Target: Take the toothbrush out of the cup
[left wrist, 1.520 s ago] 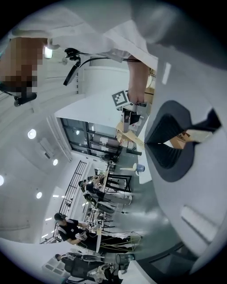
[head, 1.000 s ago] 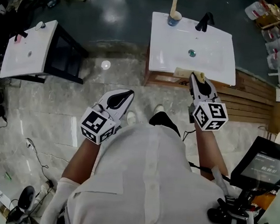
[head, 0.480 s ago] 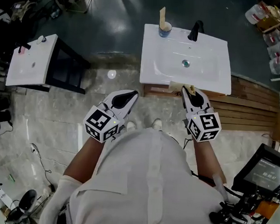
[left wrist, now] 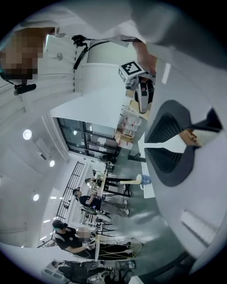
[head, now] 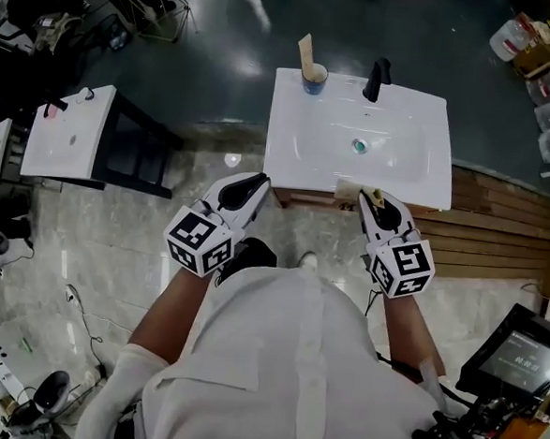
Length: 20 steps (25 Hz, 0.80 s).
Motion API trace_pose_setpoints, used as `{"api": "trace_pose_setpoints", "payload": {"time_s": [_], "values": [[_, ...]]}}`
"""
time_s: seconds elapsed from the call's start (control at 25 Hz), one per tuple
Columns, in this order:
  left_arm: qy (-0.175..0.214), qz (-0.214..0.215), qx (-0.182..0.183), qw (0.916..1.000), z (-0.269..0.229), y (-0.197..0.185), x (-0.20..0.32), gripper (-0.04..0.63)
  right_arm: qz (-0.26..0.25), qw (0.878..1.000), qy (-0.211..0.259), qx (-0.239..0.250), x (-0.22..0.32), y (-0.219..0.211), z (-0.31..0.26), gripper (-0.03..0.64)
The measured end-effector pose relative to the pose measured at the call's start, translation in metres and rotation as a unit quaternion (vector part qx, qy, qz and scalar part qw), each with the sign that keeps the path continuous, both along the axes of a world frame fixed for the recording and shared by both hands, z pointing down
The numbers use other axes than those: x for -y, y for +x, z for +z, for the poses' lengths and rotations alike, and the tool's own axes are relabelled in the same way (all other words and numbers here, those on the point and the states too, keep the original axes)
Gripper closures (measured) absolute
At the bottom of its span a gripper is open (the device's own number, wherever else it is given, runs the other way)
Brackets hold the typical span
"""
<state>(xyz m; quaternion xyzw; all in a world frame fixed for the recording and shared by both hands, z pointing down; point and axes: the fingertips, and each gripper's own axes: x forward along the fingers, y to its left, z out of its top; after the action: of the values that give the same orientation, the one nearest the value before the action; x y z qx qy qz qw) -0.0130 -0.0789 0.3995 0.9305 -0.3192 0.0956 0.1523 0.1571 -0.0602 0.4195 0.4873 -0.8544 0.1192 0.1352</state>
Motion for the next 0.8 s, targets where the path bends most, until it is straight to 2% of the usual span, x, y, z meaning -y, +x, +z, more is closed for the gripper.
{"api": "trace_pose_setpoints", "payload": {"time_s": [0.32, 0.52, 0.8], "values": [[-0.004, 0.005, 0.003, 1.0000, 0.010, 0.001, 0.078, 0.538, 0.021, 1.000, -0.007, 0.001, 0.037, 0.007, 0.009, 0.572], [-0.002, 0.028, 0.012, 0.9995, 0.012, -0.004, 0.145, 0.518, 0.057, 0.998, -0.021, -0.002, 0.064, -0.007, 0.004, 0.572], [0.010, 0.060, 0.026, 0.9978, 0.025, 0.011, 0.239, 0.512, 0.095, 0.995, -0.029, -0.010, 0.100, -0.030, 0.012, 0.574]]}}
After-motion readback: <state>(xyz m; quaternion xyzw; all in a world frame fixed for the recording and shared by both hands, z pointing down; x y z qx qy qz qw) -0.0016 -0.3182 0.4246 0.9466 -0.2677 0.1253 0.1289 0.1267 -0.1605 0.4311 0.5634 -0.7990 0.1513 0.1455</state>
